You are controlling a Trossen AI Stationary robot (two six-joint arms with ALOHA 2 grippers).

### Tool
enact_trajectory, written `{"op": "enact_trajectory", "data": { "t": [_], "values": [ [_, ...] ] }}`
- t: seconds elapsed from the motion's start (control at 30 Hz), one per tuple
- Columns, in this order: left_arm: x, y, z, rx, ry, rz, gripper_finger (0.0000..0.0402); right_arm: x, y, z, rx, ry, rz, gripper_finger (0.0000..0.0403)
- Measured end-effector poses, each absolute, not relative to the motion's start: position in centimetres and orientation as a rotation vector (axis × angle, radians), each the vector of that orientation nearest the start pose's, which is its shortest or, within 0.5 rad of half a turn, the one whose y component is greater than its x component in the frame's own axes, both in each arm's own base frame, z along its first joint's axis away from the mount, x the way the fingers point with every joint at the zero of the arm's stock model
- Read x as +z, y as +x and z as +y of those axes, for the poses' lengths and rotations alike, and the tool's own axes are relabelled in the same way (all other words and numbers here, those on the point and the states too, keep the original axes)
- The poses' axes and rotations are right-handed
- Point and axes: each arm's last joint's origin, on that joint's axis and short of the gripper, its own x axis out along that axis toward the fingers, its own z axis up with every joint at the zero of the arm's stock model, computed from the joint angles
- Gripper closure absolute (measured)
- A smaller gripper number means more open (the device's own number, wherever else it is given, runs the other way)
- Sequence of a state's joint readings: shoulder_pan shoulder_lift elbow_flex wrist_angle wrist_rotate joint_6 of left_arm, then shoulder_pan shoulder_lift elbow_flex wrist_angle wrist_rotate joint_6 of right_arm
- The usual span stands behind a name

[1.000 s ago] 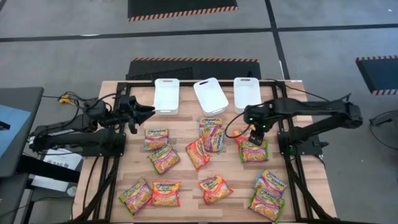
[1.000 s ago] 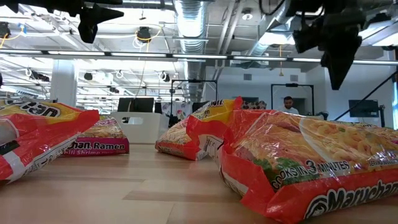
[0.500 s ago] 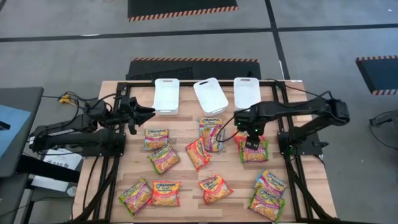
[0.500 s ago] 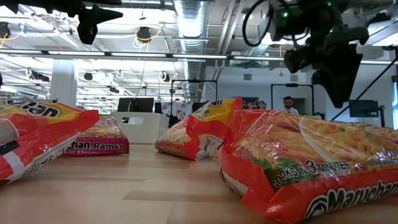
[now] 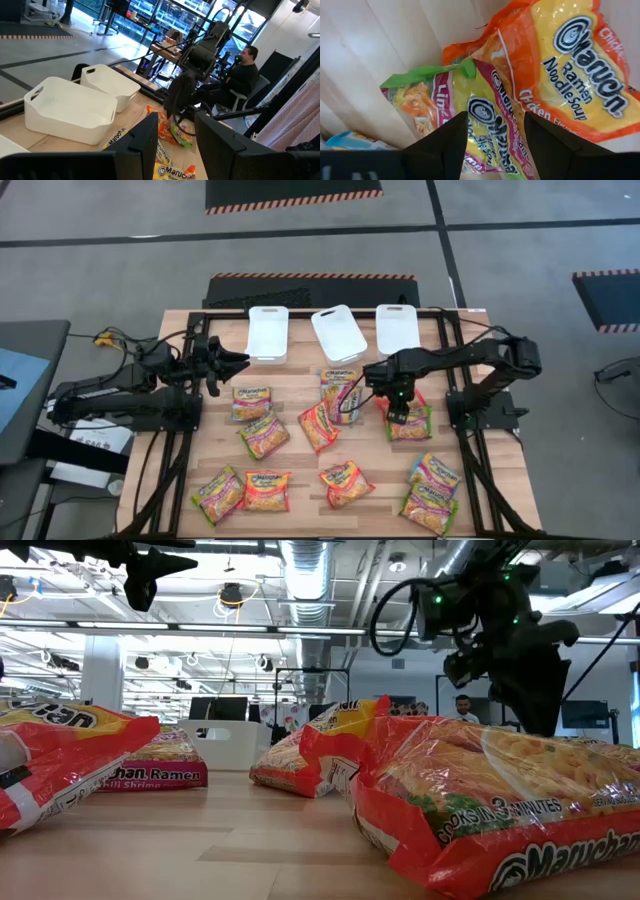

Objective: Sort Maruchan noodles
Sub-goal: Put the green noodle pack into the right white bin

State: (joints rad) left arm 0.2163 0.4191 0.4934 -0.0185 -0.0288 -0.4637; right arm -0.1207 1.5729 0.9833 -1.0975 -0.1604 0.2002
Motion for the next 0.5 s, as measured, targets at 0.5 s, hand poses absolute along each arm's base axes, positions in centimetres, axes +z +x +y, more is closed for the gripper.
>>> {"op": "enact_trajectory", "data": {
  "t": [0.5],
  "values": [
    [29.1, 11.3, 2.6, 0.237, -0.459, -0.083, 0.0287, 16.9, 25.2, -2.5, -0.107, 0.405, 1.727, 0.0248]
  ]
}}
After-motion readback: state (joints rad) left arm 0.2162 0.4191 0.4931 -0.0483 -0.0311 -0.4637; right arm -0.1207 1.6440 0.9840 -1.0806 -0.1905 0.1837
